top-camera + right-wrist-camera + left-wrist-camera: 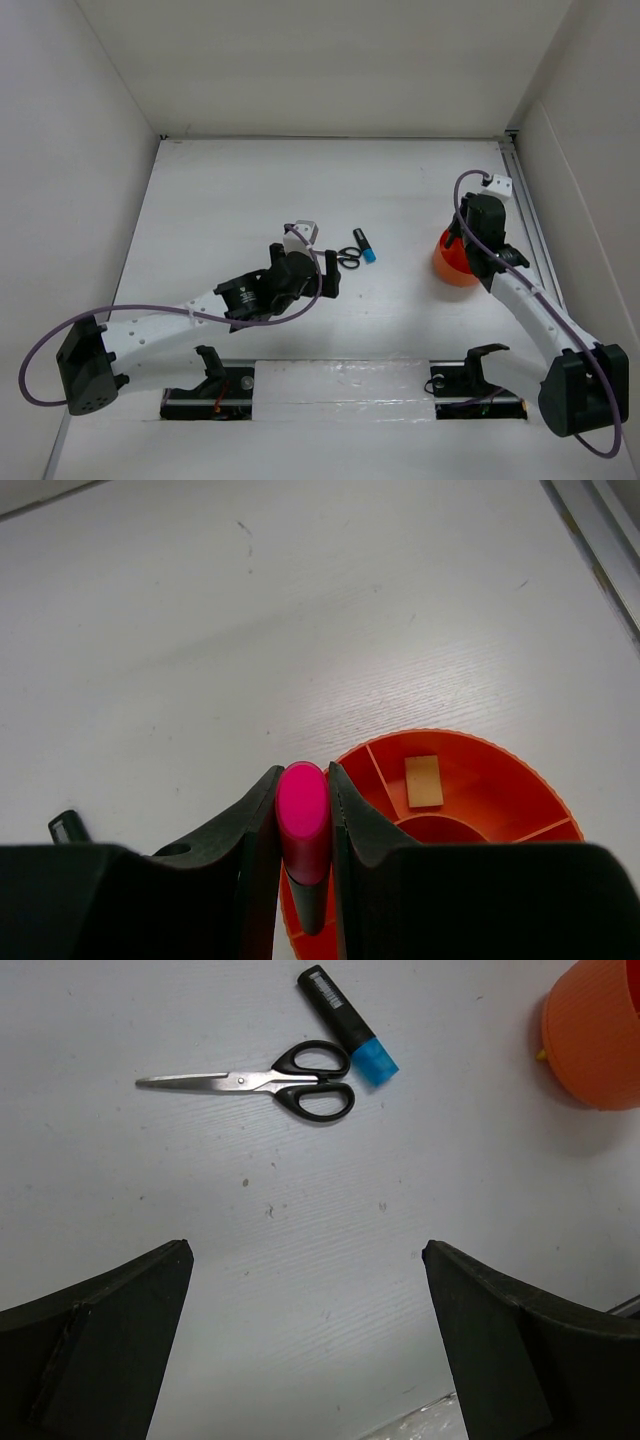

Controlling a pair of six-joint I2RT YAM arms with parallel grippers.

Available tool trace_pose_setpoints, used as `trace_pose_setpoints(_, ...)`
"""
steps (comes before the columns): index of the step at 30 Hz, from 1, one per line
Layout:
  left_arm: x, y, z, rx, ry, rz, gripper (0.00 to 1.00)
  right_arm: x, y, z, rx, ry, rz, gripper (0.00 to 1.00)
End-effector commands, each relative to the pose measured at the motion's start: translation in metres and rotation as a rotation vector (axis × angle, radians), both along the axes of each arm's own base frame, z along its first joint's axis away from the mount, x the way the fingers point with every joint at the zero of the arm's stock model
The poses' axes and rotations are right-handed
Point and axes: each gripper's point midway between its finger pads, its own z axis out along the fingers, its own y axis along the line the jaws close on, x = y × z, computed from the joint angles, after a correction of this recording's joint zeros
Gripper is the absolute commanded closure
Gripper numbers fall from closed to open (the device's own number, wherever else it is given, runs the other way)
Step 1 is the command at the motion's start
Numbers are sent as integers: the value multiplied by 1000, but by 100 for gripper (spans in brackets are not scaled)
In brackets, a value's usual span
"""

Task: Sort the stationery into containers
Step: Place the pen in the storage box.

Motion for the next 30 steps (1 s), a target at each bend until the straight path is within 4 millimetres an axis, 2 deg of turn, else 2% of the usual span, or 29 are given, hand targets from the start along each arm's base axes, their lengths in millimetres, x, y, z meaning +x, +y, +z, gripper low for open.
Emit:
trace_pose_setpoints(1, -1, -4, 8, -32, -22, -24, 0, 5, -9, 12, -2, -60, -69, 100)
trace_pose_setpoints(12, -1, -4, 6, -32, -22, -24, 0, 5, -8, 10, -9, -55, -85, 100)
trace_pose_setpoints(15, -1, -4, 14, -58, -37, -24, 0, 6, -6, 3, -18, -37, -84, 98)
trace_pose_setpoints(19, -1, -3, 10, -50, -32, -24, 0, 6, 0, 4, -22, -37, -72, 97)
trace_pose_setpoints(24, -1, -3, 10, -50, -32, -24, 0, 5, -5, 7, -41, -41, -105, 97)
trace_pose_setpoints(30, -2, -4, 9, -52, -28, -32, 0, 5, -5, 7, -41, -41, -105, 85)
